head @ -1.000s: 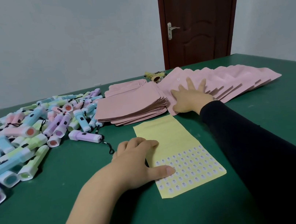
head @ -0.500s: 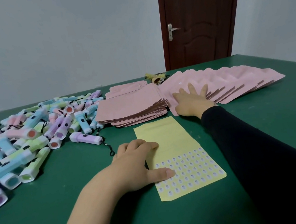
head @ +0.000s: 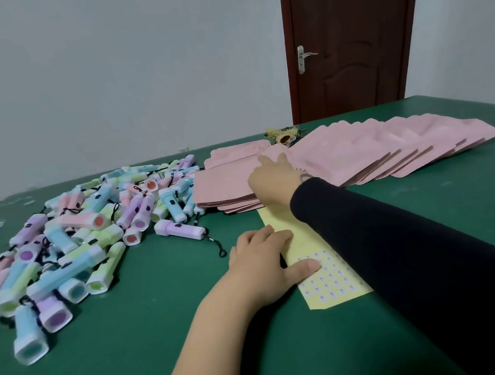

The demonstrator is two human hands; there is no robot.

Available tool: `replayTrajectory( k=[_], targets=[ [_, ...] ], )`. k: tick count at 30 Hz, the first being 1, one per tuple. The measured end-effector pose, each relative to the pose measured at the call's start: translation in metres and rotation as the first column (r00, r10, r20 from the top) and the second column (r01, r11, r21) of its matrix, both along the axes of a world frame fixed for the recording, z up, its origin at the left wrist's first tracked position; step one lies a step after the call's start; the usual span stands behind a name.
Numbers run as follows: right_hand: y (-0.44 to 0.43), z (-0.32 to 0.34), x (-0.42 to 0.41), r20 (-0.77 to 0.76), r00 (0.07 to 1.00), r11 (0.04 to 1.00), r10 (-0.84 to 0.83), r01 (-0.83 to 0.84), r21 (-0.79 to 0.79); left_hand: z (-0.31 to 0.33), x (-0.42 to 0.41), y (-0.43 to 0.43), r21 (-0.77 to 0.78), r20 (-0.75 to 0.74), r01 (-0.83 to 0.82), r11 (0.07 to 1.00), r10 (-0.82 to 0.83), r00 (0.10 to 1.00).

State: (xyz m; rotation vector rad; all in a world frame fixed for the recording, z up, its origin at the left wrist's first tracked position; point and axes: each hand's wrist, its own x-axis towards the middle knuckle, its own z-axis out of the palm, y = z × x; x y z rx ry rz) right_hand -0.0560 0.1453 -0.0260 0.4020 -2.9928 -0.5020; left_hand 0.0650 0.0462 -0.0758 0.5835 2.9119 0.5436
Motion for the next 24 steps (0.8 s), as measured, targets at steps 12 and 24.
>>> replayTrajectory(
  k=[12, 24],
  targets=[
    [0.013, -0.023, -0.002, -0.359, 0.932, 0.996, 0.04, -0.064, -0.055, 0.004, -0.008, -0.01, 0.27, -0.142, -0.116, 0.956, 0.158, 0.977],
    [0.026, 0.02, 0.061, -0.339, 0.939, -0.098, -0.064, -0.344, -0.934, 0.022, -0.015, -0.025, 0.86, 0.003, -0.249, 0.446, 0.484, 0.875]
  ],
)
